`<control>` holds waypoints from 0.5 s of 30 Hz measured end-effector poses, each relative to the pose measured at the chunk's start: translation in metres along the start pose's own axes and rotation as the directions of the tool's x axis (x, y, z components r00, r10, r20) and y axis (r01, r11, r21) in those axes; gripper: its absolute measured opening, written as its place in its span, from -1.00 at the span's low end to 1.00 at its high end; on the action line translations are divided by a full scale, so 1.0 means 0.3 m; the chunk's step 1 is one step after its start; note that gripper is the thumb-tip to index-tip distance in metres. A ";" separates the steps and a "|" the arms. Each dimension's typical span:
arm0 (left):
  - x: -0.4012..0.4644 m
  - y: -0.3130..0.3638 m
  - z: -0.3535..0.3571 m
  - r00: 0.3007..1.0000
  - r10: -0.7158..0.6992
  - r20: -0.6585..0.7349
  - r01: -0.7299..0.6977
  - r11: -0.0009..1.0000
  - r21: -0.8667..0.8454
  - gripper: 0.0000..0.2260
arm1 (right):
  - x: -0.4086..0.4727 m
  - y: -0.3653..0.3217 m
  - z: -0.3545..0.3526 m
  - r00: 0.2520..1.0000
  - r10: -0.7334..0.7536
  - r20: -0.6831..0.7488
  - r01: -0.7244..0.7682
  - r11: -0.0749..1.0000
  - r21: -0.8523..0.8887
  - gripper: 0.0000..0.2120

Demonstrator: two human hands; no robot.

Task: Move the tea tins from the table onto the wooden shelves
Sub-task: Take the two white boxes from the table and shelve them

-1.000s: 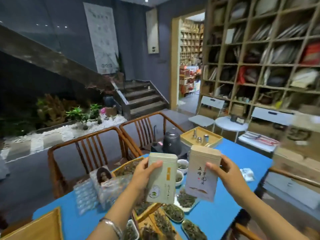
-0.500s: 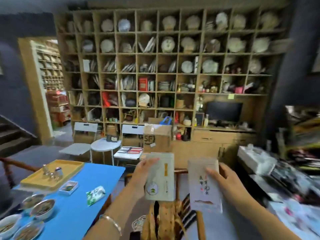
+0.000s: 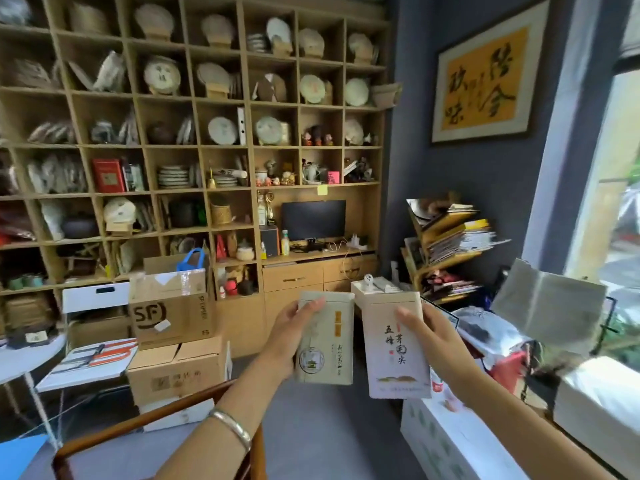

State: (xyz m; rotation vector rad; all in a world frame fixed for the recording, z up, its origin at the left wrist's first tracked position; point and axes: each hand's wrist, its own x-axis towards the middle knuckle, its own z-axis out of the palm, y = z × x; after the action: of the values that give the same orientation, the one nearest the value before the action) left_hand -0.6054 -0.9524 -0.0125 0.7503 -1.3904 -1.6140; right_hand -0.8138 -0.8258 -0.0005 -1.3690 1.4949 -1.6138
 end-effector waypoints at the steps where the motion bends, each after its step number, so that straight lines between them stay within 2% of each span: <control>1: 0.071 -0.016 0.005 1.000 -0.001 0.010 0.001 1.000 -0.008 -0.38 | 0.055 0.030 -0.006 1.000 0.012 0.006 -0.012 1.000 -0.011 -0.51; 8: 0.598 -0.074 -0.098 0.999 -0.019 -0.040 0.016 0.996 -0.092 -0.44 | 0.607 0.199 0.058 0.997 0.069 0.024 -0.069 0.997 -0.030 -0.53; 15: 0.978 -0.075 -0.338 0.977 -0.071 -0.203 0.031 0.981 -0.194 -0.52 | 1.102 0.351 0.315 0.988 0.070 0.134 -0.078 0.995 0.057 -0.59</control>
State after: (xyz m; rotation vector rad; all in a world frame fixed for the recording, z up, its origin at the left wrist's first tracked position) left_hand -0.6562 -1.2590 -0.0291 0.8216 -1.0589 -1.6291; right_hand -0.8636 -1.1818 -0.0105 -1.3430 1.3908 -1.4812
